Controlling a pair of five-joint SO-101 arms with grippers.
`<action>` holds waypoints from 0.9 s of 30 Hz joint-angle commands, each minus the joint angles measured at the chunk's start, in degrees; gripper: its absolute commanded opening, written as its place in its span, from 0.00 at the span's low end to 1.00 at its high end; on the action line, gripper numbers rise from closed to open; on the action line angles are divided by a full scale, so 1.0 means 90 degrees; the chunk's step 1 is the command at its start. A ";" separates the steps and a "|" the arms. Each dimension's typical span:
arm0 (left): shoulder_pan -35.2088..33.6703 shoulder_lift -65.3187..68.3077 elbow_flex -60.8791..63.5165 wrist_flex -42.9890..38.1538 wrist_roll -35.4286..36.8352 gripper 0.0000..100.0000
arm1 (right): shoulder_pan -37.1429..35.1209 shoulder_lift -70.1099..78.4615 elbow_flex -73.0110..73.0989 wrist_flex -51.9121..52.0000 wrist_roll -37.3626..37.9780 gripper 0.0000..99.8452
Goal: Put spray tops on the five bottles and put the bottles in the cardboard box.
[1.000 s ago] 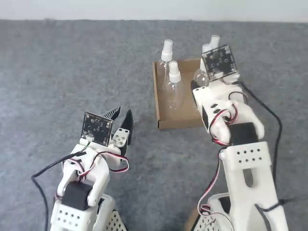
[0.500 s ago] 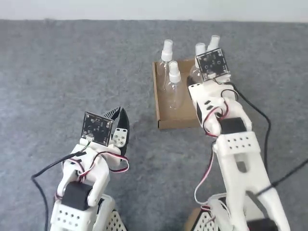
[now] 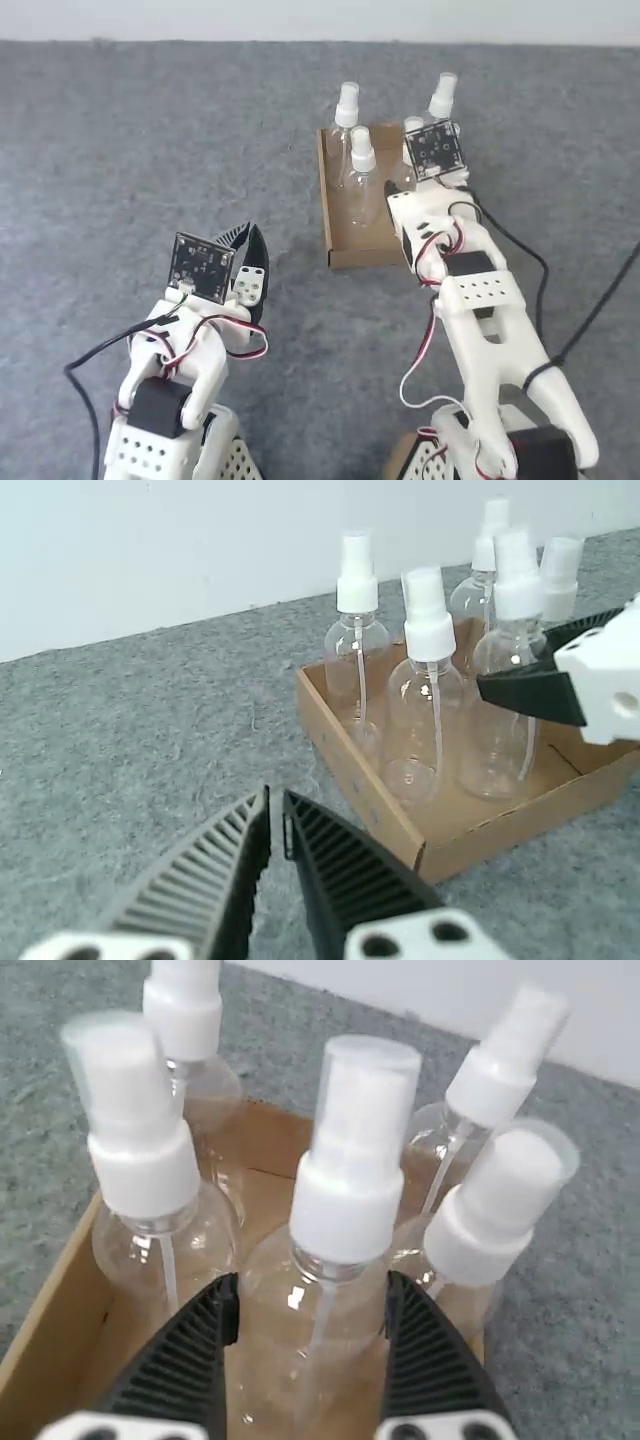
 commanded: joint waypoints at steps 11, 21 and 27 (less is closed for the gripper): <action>-0.0020 0.0039 -0.0044 -0.0176 -0.0039 0.01 | 0.0005 0.0308 0.0156 -0.0386 -0.0059 0.01; -0.0020 0.0039 -0.0044 -0.0176 -0.0039 0.01 | -0.0005 0.0308 0.0225 -0.0366 -0.0049 0.01; -0.0029 0.0039 -0.0044 -0.0176 -0.0039 0.01 | -0.0005 0.0288 0.0225 -0.0366 -0.0049 0.01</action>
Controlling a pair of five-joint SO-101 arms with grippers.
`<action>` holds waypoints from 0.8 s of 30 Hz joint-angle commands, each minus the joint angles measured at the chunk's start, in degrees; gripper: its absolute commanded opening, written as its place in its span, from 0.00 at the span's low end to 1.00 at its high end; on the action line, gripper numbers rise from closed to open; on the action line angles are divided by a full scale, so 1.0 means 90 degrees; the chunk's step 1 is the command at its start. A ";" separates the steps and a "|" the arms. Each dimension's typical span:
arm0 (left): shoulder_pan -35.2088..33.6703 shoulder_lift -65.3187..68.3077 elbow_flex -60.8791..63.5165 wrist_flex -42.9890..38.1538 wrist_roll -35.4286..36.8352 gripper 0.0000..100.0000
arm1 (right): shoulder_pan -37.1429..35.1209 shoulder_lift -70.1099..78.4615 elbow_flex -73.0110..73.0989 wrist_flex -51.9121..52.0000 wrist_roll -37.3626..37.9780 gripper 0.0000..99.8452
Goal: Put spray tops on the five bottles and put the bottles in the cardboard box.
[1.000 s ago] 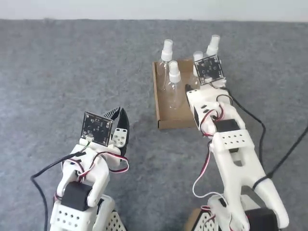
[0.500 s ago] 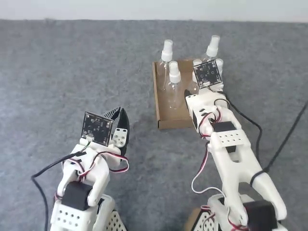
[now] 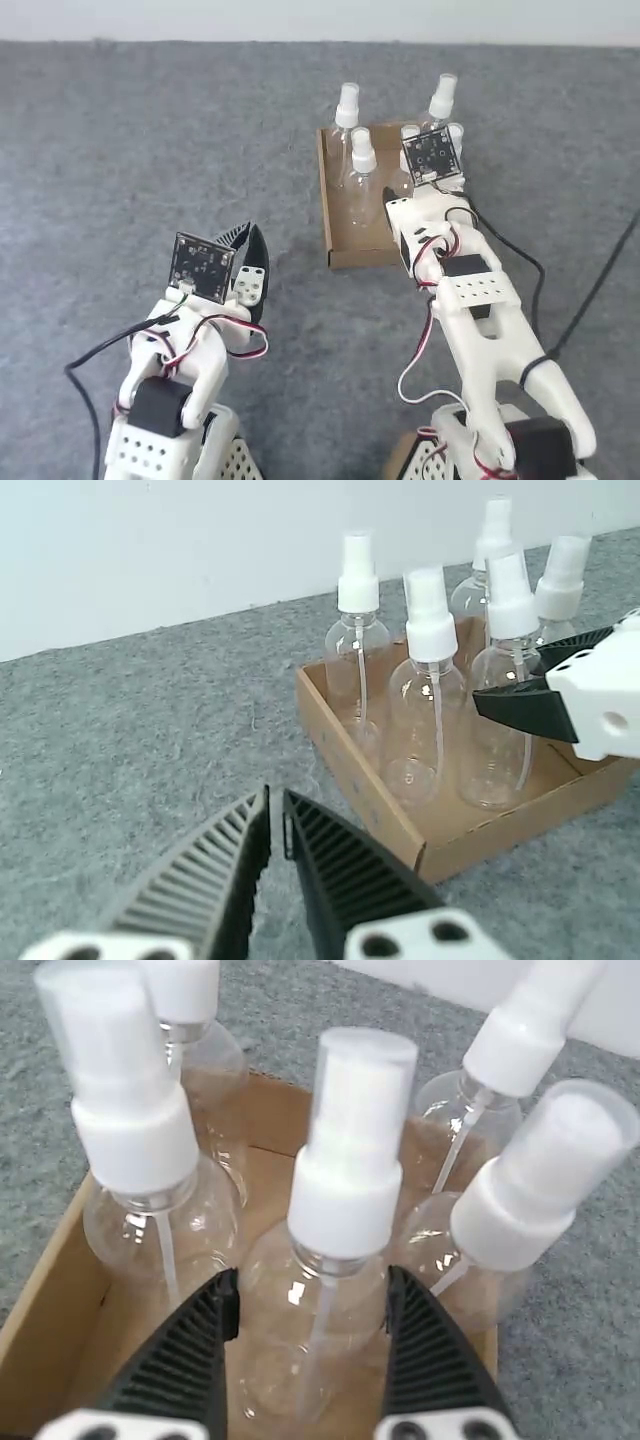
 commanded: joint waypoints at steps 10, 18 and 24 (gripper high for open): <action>-0.0029 0.0039 -0.0044 -0.0176 -0.0039 0.01 | 0.0005 -0.0054 0.0029 -0.0015 -0.0039 0.13; -0.0029 0.0039 -0.0044 -0.0176 -0.0039 0.01 | -0.0073 -0.0093 0.0137 -0.0005 -0.0039 0.17; -0.0029 0.0039 -0.0044 -0.0176 -0.0039 0.01 | -0.0073 -0.0103 0.0117 -0.0005 -0.0029 0.17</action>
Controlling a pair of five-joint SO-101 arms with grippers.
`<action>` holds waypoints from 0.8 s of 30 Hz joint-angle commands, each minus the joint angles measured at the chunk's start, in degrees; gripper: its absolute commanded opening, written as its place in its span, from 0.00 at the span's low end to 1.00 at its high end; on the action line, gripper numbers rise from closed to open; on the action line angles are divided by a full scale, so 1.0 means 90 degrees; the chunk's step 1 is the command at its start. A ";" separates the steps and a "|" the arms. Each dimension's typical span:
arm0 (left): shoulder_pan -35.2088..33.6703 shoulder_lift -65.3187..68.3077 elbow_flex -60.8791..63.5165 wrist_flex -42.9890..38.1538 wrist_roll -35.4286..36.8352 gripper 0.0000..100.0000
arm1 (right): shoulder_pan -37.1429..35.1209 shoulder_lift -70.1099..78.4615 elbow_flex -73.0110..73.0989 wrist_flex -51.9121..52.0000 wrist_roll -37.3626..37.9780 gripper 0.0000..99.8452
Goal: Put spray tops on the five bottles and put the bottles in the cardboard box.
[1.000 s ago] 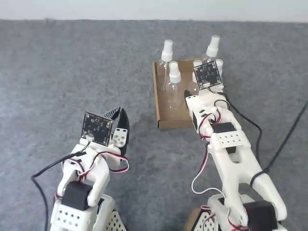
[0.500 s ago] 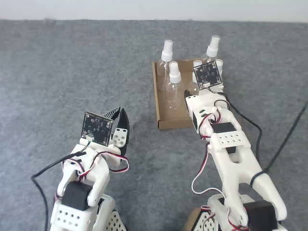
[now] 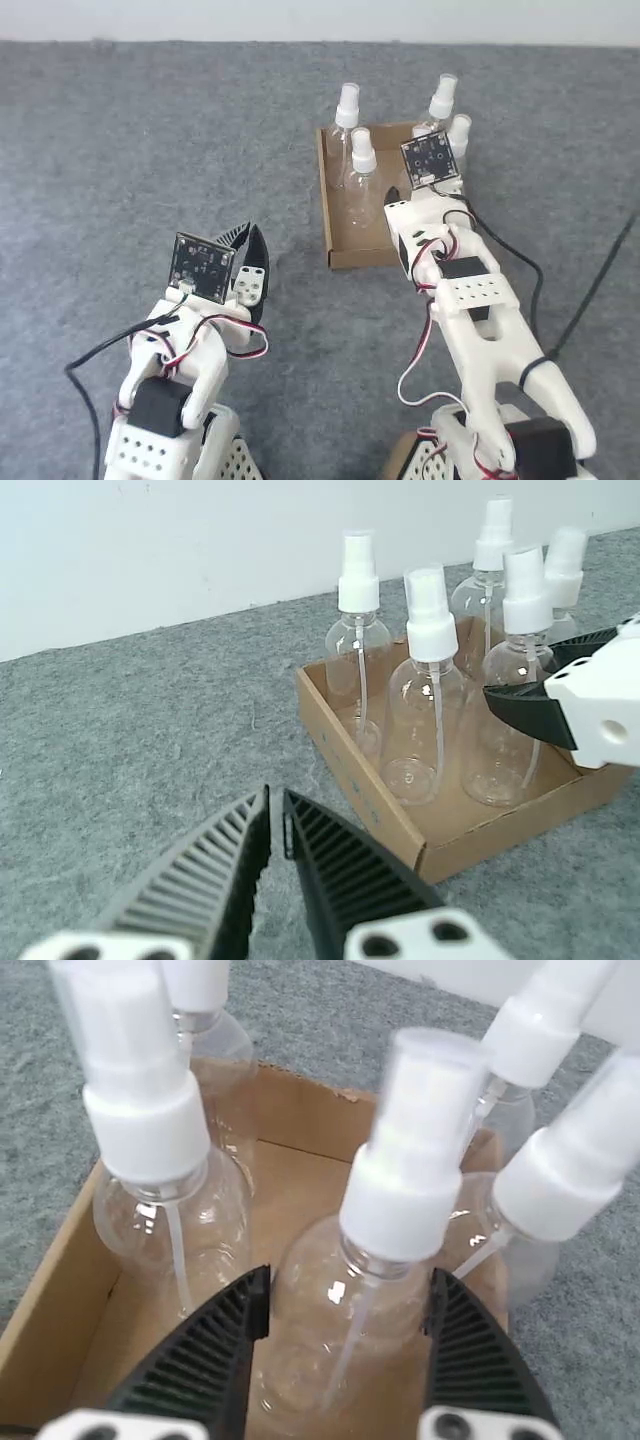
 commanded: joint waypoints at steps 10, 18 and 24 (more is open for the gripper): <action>-0.0029 0.0039 -0.0044 -0.0176 -0.0039 0.01 | -0.0210 -0.0806 -0.0107 0.0747 -0.0020 0.29; -0.0029 0.0039 -0.0044 -0.0176 -0.0039 0.01 | -0.0405 -0.1324 -0.0098 0.1060 -0.0020 0.32; -0.0029 0.0039 -0.0044 -0.0176 -0.0039 0.01 | -0.0396 -0.2252 -0.0391 0.2212 -0.0010 0.32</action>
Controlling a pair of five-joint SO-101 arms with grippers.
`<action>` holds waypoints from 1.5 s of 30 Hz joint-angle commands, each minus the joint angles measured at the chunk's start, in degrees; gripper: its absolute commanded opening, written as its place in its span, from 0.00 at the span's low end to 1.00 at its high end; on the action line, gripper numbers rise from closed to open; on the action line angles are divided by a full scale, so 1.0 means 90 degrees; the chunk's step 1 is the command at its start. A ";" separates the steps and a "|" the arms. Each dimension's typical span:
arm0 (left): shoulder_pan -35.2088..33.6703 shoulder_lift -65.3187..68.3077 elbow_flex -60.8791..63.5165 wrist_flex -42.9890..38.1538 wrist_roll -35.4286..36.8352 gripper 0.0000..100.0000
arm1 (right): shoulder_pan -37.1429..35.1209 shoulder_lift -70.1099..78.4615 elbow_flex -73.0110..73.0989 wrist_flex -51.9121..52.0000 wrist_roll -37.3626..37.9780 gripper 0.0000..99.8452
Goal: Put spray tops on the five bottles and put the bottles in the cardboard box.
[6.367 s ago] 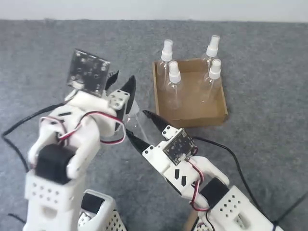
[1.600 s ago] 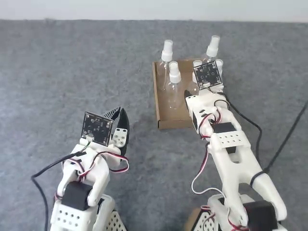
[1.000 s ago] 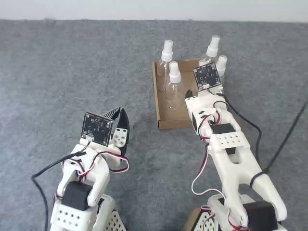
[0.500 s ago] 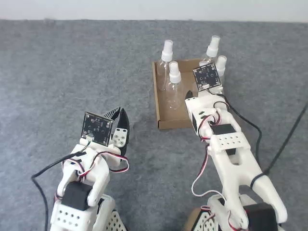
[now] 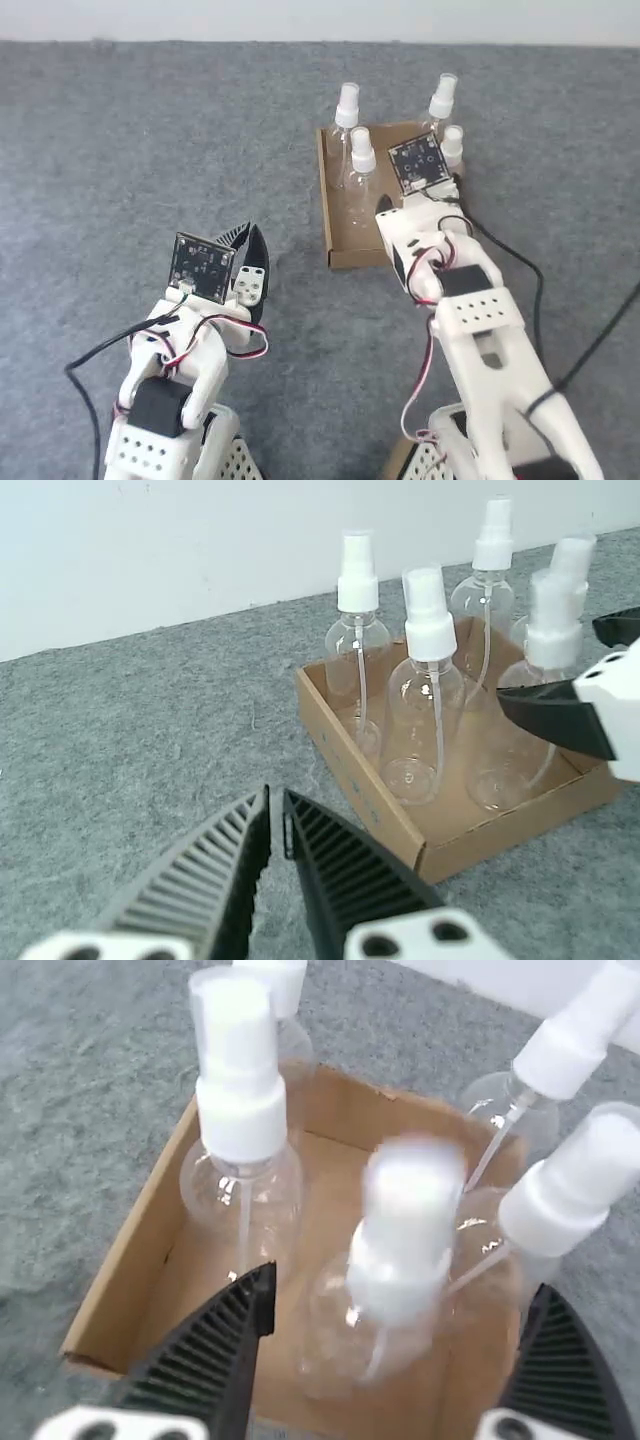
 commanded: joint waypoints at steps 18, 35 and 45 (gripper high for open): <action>-0.0098 0.0029 -0.0073 -0.0176 -0.0039 0.01 | 0.0093 -0.4723 0.1045 0.3346 -0.0010 0.32; -0.1641 0.0029 -0.0063 -0.0811 0.0010 0.01 | 0.1929 -0.7741 0.3565 0.4342 0.1260 0.32; -0.2139 0.0029 0.1226 -0.0518 -0.0029 0.01 | 0.3228 -0.7790 0.4425 0.4234 0.1299 0.05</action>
